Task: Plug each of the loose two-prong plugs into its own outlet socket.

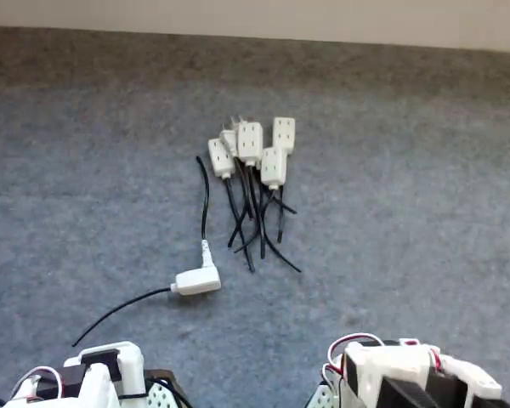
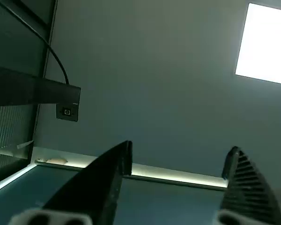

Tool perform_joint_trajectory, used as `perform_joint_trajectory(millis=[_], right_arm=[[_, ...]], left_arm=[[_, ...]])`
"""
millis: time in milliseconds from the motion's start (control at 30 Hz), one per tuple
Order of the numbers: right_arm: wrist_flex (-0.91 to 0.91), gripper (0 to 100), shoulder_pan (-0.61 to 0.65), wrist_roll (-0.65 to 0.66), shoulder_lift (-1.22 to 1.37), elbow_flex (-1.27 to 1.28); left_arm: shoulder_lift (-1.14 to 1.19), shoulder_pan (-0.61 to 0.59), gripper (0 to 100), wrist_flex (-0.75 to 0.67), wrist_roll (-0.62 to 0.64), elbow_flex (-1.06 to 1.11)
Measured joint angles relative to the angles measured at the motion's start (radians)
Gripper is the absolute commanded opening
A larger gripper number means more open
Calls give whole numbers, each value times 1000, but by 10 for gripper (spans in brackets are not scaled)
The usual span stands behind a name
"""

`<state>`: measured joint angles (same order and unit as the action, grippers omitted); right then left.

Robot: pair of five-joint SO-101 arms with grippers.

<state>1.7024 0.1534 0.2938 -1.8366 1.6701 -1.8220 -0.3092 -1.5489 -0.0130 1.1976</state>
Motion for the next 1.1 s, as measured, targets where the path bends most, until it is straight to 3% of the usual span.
perform_joint_trajectory(millis=[1100], right_arm=[[23, 300, 2, 0, -2, 0]], left_arm=[[0, 5, 374, -26, 0, 0]])
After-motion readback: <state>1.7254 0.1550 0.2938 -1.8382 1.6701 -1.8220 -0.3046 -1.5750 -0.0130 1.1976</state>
